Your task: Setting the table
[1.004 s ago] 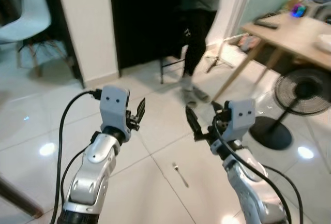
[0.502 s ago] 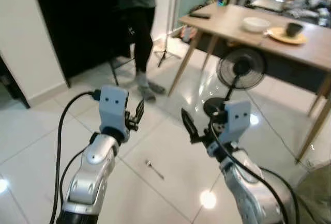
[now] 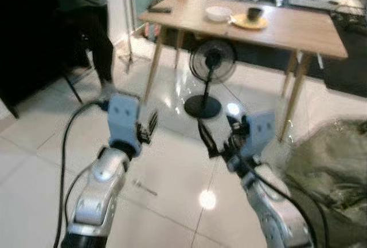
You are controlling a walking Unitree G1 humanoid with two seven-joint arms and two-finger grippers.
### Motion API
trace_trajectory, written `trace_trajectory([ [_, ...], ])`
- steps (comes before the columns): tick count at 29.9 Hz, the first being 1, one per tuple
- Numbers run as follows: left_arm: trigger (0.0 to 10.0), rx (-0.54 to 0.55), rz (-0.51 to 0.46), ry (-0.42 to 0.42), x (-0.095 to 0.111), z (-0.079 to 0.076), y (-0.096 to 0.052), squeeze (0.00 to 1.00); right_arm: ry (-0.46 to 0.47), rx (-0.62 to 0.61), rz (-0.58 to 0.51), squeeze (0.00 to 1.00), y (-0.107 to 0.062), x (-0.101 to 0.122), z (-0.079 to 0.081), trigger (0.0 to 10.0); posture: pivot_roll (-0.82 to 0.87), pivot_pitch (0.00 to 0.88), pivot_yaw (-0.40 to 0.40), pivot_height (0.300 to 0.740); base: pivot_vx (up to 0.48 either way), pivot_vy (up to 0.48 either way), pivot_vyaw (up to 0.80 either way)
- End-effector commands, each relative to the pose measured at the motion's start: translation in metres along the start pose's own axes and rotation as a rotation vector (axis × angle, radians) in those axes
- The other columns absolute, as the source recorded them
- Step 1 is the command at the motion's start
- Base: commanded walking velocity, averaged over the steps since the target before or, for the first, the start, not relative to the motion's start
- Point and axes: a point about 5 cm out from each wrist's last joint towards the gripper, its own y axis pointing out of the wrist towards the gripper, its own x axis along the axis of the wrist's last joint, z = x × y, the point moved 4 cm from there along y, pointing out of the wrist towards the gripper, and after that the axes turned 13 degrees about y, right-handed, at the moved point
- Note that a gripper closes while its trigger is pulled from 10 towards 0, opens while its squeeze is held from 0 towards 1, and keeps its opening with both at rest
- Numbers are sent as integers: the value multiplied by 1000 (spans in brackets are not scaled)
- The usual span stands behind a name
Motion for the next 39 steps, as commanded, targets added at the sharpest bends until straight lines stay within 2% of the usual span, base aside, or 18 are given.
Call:
trace_trajectory([
  [1, 10000, -6, 19, 10, -4, -2, 0, 0, -3, -14, 15, 0, -2, -4, -4, 10000, -111, 0, 48, 740, 0, 0, -800],
  [27, 10000, 8, 40, -18, -6, 1, -1, 0, 2, -13, 16, 0, -1, -5, -3, 10000, -100, 0, 48, 740, 0, 0, -800],
  [34, 10000, 20, 27, -2, -4, 3, 0, 0, 2, -17, 11, 0, 0, -5, -4, 10000, -98, 0, 48, 740, 0, 0, -800],
  [39, 10000, 67, 19, 23, -3, 8, 1, 0, -4, -16, 11, 0, 1, -5, -4, 10000, -97, 0, 47, 740, 480, 0, 0],
])
